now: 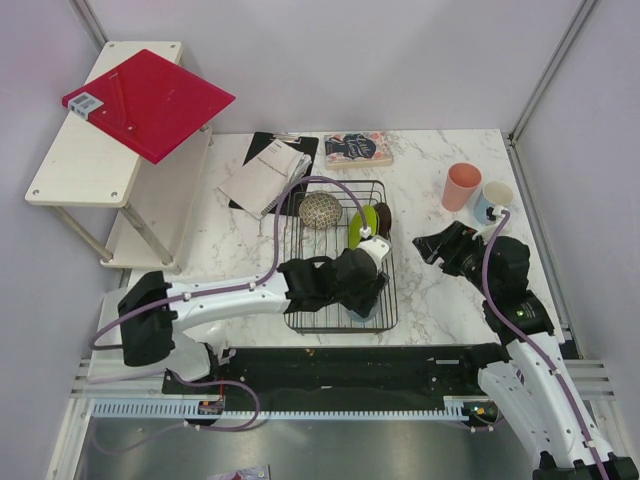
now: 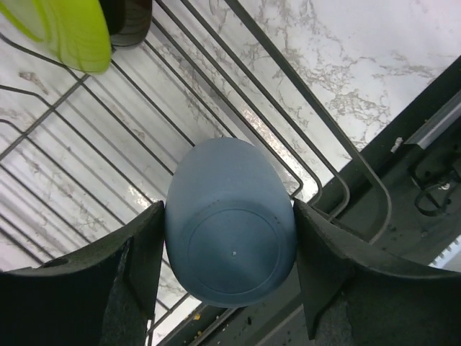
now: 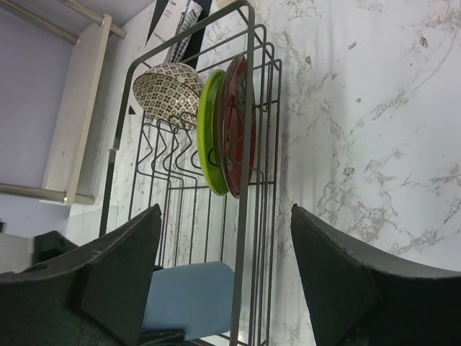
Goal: Unload the mixed dishes from the dish rack
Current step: Pick up the cup from the dish rack.
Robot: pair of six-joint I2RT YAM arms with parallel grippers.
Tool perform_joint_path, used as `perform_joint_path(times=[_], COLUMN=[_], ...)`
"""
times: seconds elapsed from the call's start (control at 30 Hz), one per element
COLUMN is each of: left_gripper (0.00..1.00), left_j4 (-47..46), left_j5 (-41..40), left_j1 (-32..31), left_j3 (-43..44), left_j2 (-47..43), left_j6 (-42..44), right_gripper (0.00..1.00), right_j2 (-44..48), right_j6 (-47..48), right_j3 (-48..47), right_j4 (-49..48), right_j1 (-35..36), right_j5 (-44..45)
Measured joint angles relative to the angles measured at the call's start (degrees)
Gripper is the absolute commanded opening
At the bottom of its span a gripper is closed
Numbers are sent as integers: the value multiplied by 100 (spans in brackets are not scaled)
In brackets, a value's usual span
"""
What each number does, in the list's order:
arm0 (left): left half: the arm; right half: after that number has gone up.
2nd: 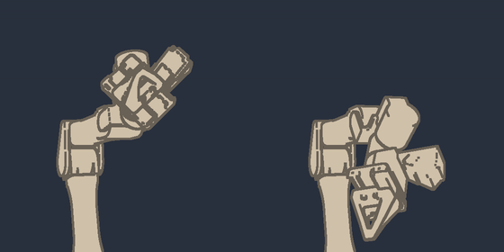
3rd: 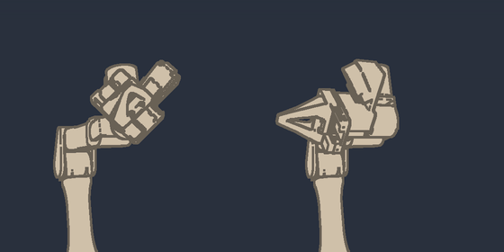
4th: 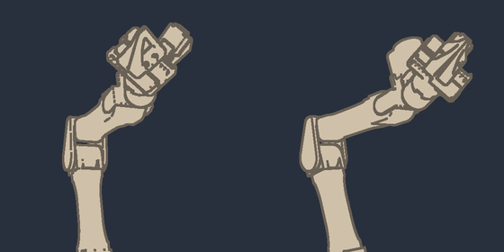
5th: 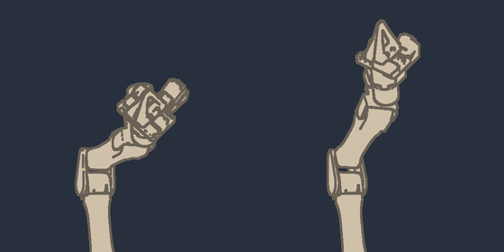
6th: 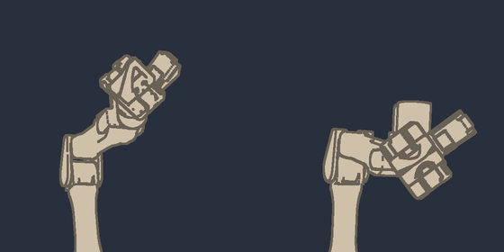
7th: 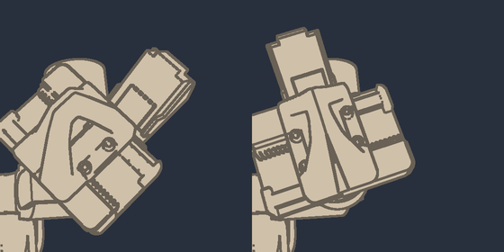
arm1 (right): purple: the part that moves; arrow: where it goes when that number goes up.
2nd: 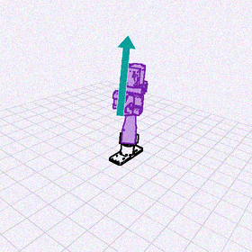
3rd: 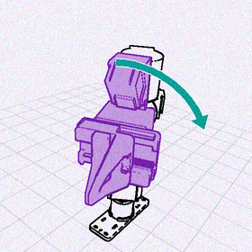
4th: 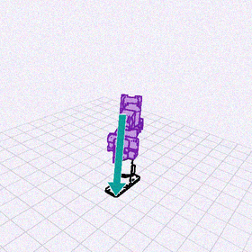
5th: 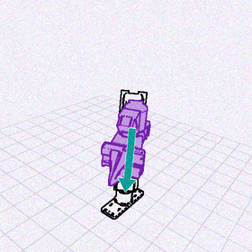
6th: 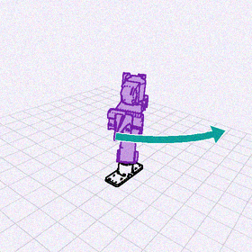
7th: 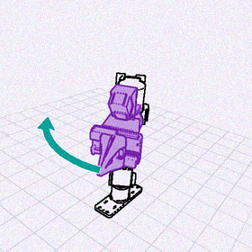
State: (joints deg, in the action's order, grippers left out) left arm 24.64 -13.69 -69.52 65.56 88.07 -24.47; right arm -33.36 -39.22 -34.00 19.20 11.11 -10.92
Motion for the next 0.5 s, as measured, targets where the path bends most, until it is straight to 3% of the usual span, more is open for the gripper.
perform_joint_path(times=[0.1,0.13,0.27,0.4,0.5], left_gripper=[4,2,2,2,2], left_j4=[129,164,-13,-719,-1368], left_j5=[-59,-87,365,1401,2299], left_j1=[0,4,332,1547,2371], left_j3=[17,20,-9,-221,-426], left_j2=[-450,-664,-1818,-3021,-3377], left_j6=[46,72,118,-92,-431], right_gripper=[79,79,78,75,68], right_j2=[4,4,11,168,328], right_j6=[7,17,57,35,-20], right_j3=[-11,-26,-107,-103,-94], right_j4=[2,2,-37,-186,-426], right_j1=[0,0,0,0,0], right_j5=[-57,-96,-243,-450,-662])
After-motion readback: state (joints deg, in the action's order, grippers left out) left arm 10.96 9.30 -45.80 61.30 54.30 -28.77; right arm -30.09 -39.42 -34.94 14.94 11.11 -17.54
